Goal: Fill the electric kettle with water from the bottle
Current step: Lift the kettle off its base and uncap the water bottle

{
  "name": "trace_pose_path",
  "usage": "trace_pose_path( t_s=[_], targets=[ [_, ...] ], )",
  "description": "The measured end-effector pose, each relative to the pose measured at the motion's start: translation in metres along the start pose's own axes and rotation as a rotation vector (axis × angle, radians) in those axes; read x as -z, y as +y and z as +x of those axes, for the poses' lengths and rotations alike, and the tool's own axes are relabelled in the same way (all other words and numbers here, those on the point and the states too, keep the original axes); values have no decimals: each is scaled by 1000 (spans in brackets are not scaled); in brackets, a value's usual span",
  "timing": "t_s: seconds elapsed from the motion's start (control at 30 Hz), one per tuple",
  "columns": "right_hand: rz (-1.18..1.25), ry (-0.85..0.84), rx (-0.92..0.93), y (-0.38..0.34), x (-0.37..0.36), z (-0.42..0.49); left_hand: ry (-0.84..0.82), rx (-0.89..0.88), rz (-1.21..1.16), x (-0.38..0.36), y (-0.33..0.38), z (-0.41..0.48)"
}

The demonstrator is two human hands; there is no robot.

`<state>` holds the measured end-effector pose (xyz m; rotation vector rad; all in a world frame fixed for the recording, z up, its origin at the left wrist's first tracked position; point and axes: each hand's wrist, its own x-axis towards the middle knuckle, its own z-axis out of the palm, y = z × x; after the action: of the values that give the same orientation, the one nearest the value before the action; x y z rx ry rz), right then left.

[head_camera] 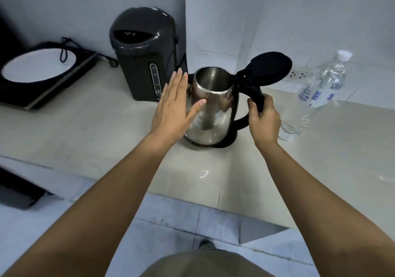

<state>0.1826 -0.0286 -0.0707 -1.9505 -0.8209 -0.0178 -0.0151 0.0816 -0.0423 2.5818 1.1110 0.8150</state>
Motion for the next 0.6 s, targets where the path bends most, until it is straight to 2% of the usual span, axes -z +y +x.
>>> trace_pose_path(
  t_s=[0.23,0.6],
  targets=[
    [42,-146,1,-31,-33,-39,4,100,96,32,-43,-53],
    [64,-308,-7,-43,-70,-77,-102,218,184,38,-86,-110]
  ],
)
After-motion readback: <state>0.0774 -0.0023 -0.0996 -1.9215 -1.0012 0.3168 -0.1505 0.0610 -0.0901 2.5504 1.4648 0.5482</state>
